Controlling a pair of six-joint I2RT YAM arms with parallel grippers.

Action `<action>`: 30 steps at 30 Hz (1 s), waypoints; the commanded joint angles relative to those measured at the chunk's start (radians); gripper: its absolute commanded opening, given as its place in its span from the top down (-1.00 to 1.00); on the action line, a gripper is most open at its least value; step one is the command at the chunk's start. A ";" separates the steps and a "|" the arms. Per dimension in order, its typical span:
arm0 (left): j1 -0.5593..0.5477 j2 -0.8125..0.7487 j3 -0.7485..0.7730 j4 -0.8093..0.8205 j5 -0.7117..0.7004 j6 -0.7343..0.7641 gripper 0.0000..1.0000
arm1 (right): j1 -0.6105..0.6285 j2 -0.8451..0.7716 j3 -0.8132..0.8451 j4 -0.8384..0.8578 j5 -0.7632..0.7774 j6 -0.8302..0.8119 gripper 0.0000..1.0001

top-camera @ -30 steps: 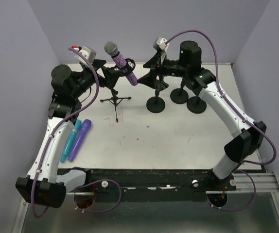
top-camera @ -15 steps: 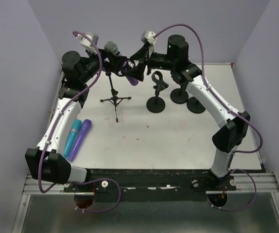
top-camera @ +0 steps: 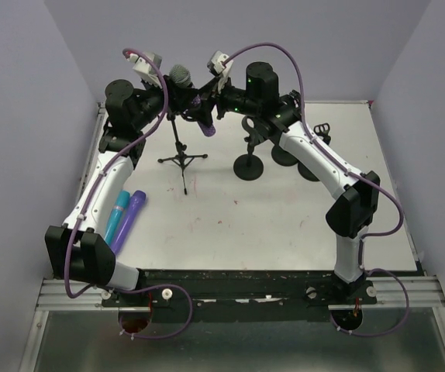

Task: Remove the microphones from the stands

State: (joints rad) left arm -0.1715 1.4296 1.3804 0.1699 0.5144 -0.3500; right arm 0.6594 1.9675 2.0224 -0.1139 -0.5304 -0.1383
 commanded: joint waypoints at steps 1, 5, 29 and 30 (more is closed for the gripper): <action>-0.002 0.002 0.031 0.029 0.036 -0.001 0.39 | 0.006 0.024 -0.011 0.013 0.107 -0.020 -0.71; -0.002 -0.004 0.037 0.042 0.068 -0.023 0.60 | 0.008 0.033 -0.016 -0.016 0.132 -0.037 -0.70; 0.104 -0.067 0.336 0.062 0.092 -0.033 1.00 | 0.040 0.005 -0.059 -0.107 0.139 -0.141 -0.48; 0.116 -0.069 0.356 0.057 0.092 -0.037 1.00 | 0.040 0.004 -0.054 -0.102 0.136 -0.139 -0.48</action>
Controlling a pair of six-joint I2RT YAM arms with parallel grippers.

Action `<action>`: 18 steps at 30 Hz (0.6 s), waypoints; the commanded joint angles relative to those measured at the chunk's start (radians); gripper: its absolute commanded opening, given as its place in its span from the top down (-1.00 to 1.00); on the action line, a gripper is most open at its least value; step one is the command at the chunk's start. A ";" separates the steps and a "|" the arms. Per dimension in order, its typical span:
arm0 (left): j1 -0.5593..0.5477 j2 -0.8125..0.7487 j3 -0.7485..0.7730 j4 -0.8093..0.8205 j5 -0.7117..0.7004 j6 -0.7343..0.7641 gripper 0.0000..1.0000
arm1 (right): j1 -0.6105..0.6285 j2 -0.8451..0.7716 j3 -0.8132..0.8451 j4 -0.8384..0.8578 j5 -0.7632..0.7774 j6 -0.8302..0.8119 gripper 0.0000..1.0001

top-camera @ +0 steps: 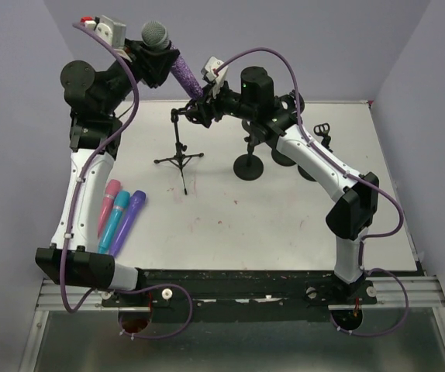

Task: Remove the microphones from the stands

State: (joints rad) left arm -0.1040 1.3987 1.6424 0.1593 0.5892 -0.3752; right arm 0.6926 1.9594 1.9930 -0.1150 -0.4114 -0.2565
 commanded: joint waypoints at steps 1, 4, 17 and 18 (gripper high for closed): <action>0.065 -0.041 0.118 0.059 0.018 -0.010 1.00 | 0.005 0.012 -0.019 -0.098 0.014 -0.018 -0.48; 0.095 -0.058 0.171 -0.006 0.026 0.053 1.00 | 0.008 0.001 0.006 -0.068 -0.013 0.009 -0.56; 0.216 -0.191 0.139 -0.840 -0.336 0.833 1.00 | 0.007 -0.174 0.090 0.009 -0.236 0.168 -0.93; 0.220 -0.193 0.122 -0.892 -0.389 0.875 1.00 | 0.007 -0.198 0.066 -0.009 -0.242 0.146 -0.93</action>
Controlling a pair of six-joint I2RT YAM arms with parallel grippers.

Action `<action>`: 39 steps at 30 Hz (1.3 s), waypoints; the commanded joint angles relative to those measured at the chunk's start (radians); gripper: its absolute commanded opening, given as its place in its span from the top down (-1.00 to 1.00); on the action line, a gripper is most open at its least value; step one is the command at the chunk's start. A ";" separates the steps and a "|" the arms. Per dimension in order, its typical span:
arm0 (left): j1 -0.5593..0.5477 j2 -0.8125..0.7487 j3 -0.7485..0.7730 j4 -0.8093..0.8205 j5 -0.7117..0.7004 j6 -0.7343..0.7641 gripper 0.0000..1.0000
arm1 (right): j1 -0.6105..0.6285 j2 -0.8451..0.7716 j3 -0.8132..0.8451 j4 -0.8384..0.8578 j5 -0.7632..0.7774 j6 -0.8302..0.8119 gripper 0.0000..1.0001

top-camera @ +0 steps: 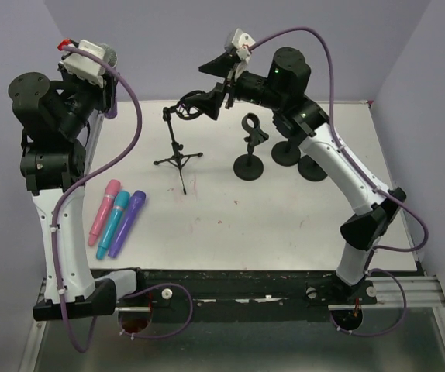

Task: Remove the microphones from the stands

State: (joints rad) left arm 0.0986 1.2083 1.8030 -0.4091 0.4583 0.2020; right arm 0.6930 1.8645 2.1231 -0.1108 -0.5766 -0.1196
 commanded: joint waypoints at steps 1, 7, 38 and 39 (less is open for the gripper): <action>0.018 -0.004 -0.059 -0.386 -0.303 0.344 1.00 | 0.007 -0.131 -0.096 -0.035 -0.083 -0.020 -0.93; 0.038 -0.065 -0.434 -0.496 -0.504 0.473 1.00 | 0.007 -0.231 -0.235 -0.078 -0.013 -0.087 -0.93; 0.395 0.517 -0.473 -0.301 -0.308 0.169 0.57 | 0.007 -0.340 -0.443 -0.138 -0.029 -0.104 -0.93; 0.395 0.528 -0.476 -0.304 -0.291 0.169 0.50 | 0.007 -0.338 -0.443 -0.139 -0.029 -0.106 -0.93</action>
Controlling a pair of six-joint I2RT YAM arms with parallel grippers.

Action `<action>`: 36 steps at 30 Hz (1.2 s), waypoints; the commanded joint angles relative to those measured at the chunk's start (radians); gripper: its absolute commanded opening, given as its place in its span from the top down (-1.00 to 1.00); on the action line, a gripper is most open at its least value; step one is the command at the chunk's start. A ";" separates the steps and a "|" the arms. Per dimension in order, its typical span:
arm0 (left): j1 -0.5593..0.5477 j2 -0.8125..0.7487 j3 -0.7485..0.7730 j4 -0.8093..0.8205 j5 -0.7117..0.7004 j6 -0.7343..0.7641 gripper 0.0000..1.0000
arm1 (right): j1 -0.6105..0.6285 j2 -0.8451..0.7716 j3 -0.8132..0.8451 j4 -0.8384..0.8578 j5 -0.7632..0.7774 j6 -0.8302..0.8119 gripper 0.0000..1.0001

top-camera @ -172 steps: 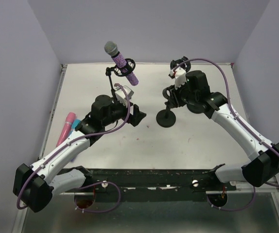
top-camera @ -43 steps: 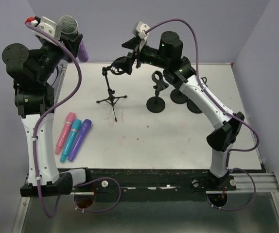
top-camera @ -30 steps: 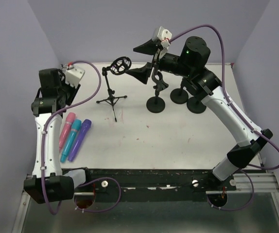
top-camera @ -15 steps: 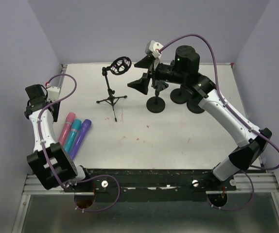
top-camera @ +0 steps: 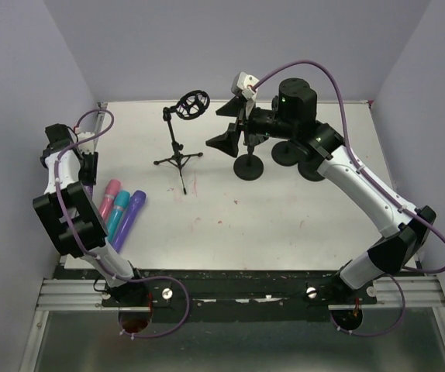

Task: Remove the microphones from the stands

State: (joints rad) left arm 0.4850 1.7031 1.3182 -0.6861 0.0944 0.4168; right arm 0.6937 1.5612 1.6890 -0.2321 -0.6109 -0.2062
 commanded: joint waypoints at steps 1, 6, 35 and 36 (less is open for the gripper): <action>0.009 0.044 0.009 -0.033 0.085 -0.055 0.46 | 0.006 -0.035 -0.008 -0.019 0.007 -0.022 -0.93; 0.017 0.104 0.018 -0.070 0.140 -0.088 0.19 | 0.006 -0.029 -0.003 -0.019 0.007 -0.022 -0.93; -0.022 -0.408 -0.046 0.061 0.696 -0.024 -0.97 | 0.006 -0.029 0.024 -0.167 0.049 -0.075 -0.93; -0.038 -0.446 -0.074 0.121 0.753 -0.041 -0.97 | 0.004 -0.030 0.026 -0.183 0.054 -0.075 -0.93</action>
State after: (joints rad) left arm 0.4881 1.4025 1.2999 -0.7170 0.4580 0.3382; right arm 0.6937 1.5597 1.6878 -0.3176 -0.5941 -0.2623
